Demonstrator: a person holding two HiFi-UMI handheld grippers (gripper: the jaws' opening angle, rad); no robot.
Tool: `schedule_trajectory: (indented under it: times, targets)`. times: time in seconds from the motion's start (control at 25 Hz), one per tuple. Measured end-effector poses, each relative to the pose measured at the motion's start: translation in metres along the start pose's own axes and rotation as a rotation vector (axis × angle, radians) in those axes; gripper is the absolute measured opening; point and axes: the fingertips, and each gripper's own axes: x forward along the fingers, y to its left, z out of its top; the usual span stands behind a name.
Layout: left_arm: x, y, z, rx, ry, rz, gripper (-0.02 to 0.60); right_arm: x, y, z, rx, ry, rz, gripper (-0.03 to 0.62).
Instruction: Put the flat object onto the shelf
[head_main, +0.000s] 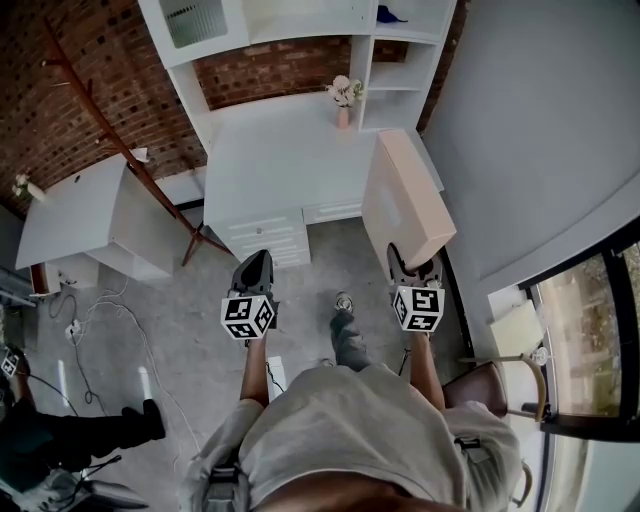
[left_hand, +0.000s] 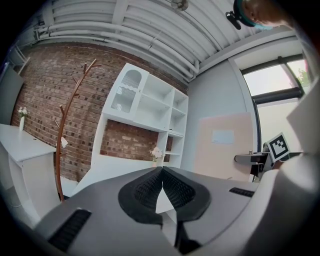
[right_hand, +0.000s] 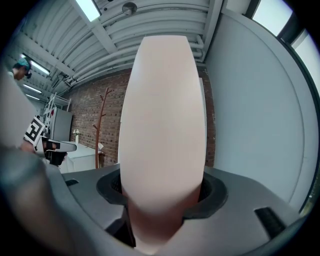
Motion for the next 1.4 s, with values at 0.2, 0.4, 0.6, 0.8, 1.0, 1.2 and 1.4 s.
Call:
schedule_trajectory:
  times: [0.2,0.4,0.6,0.8,1.0,1.2,1.4]
  targets:
    - [0.026,0.007,0.003,0.007,0.003,0.000,0.015,0.029,-0.004,0.000,0.007,-0.005,0.010,0.282]
    - [0.062,0.022,0.009,0.010,-0.003,0.013,0.015,0.072,-0.013,0.004,0.008,-0.008,0.022,0.282]
    - [0.105,0.034,0.019,0.013,-0.009,0.023,0.015,0.117,-0.027,0.011,0.011,-0.016,0.030,0.282]
    - [0.147,0.040,0.030,0.014,-0.004,0.029,0.015,0.159,-0.041,0.021,0.013,-0.018,0.046,0.282]
    - [0.190,0.047,0.043,0.018,-0.006,0.036,0.015,0.201,-0.059,0.030,0.026,-0.023,0.055,0.281]
    - [0.236,0.055,0.058,0.027,-0.016,0.043,0.015,0.247,-0.077,0.041,0.029,-0.035,0.068,0.281]
    - [0.278,0.067,0.068,0.026,-0.025,0.060,0.015,0.293,-0.089,0.056,0.022,-0.054,0.089,0.279]
